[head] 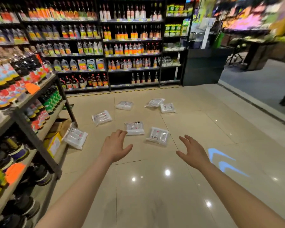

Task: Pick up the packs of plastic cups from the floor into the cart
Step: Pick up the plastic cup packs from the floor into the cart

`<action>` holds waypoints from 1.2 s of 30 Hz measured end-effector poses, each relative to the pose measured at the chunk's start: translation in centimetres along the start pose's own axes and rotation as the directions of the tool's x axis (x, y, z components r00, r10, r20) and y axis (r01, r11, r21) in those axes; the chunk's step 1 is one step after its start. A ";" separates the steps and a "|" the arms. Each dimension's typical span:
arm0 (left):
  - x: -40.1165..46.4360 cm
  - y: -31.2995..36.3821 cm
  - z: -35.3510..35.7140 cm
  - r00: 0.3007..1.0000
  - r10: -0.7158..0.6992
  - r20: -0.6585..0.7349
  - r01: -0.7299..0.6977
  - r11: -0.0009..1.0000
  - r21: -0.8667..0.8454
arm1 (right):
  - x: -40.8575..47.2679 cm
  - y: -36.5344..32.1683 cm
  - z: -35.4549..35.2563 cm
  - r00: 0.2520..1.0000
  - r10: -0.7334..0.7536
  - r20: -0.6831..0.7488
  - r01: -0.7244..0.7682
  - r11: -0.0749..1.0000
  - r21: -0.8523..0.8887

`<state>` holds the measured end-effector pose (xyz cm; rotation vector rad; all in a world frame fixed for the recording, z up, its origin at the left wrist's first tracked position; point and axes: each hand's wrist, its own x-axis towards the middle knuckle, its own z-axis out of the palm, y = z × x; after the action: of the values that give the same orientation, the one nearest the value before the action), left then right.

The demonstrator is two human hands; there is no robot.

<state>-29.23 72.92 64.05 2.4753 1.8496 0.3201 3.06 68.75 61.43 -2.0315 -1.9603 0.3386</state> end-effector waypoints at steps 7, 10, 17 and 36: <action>13.2 -0.1 2.9 0.994 0.085 0.064 -0.083 0.996 -0.024 | 9.3 3.3 -0.2 0.993 0.119 0.004 -0.119 0.992 0.047; 18.4 0.5 4.7 0.993 0.102 0.062 -0.098 0.993 -0.060 | 13.5 5.6 -0.3 0.987 0.160 0.001 -0.159 0.985 0.058; 31.6 3.4 8.4 0.994 0.094 0.052 -0.088 0.990 -0.115 | 25.9 11.7 -1.4 0.985 0.173 0.003 -0.173 0.981 0.092; 63.0 3.7 19.8 0.971 0.027 0.236 -0.002 0.994 -0.107 | 58.1 24.4 0.7 0.967 0.191 0.170 -0.207 0.975 0.084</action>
<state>-5.10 133.75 54.25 2.3408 1.6763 0.1124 27.98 126.12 53.86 -2.2005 -1.7871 0.6536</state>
